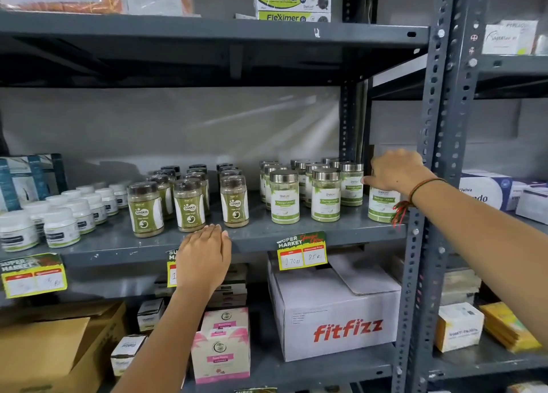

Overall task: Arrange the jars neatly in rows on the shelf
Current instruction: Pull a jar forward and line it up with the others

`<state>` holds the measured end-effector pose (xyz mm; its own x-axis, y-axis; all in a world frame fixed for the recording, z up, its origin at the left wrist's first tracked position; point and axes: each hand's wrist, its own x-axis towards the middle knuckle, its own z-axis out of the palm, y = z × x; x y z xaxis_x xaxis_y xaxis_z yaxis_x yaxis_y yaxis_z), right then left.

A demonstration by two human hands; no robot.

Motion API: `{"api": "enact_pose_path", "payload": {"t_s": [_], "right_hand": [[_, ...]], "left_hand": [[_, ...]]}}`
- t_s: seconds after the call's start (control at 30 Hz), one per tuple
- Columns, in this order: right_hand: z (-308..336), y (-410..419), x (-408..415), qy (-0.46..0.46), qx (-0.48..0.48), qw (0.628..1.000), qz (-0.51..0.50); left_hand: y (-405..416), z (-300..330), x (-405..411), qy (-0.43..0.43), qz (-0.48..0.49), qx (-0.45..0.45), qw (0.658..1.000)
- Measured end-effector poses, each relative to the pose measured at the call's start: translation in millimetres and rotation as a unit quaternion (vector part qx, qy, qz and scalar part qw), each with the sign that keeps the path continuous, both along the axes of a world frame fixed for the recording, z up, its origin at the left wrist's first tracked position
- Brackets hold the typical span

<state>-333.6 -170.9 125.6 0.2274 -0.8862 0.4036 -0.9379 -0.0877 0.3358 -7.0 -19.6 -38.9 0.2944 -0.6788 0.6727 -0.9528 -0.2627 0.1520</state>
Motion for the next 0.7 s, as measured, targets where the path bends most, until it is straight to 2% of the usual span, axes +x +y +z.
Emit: {"api": "enact_pose_path", "payload": {"t_s": [0.13, 0.43, 0.7], "right_hand": [[0.7, -0.6, 1.4, -0.008, 0.011, 1.0, -0.008], [-3.0, -7.2, -0.1, -0.067, 0.01, 0.996, 0.052], [0.2, -17.6, -3.3, -0.15, 0.076, 0.979, 0.112]], "left_hand": [[-1.2, -1.3, 1.1, 0.001, -0.002, -0.005, 1.0], [-0.1, -1.9, -0.4, -0.004, 0.001, -0.013, 1.0], [1.4, -0.9, -1.4, -0.004, 0.0, -0.013, 1.0]]}}
